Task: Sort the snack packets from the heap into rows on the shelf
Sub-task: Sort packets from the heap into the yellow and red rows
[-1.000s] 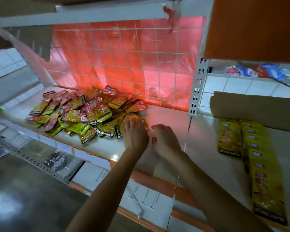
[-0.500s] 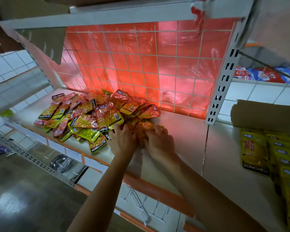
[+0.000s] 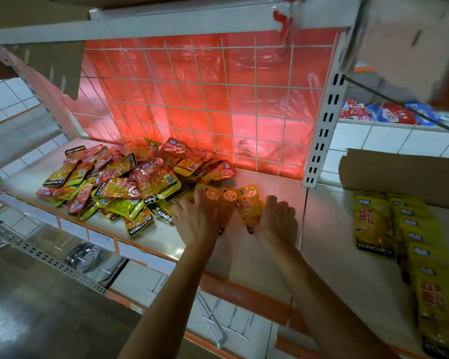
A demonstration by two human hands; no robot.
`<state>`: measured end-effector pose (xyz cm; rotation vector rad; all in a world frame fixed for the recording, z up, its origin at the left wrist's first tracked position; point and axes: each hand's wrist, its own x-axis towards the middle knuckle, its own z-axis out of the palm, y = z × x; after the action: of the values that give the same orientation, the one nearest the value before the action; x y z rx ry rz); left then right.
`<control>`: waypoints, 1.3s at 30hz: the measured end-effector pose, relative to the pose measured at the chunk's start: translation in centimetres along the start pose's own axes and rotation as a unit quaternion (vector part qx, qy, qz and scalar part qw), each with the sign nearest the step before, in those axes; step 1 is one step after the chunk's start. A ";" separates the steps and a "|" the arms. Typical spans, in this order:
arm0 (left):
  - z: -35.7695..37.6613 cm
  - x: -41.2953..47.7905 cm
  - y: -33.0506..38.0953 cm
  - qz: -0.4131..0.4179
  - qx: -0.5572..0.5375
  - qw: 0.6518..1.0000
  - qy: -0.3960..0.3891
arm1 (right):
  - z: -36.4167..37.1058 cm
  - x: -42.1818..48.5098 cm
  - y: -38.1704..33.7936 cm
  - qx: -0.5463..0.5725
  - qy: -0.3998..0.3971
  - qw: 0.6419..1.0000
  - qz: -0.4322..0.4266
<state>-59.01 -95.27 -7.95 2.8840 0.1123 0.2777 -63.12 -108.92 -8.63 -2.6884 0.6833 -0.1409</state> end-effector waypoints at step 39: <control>4.9 -10.5 20.8 0.045 -0.462 0.852 -0.243 | -13.1 -4.4 23.1 0.484 0.115 0.835 0.235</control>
<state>-67.21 -117.59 -9.37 1.9073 -0.2001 -0.3184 -79.60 -129.90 -5.05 -1.4972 0.9798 -0.5237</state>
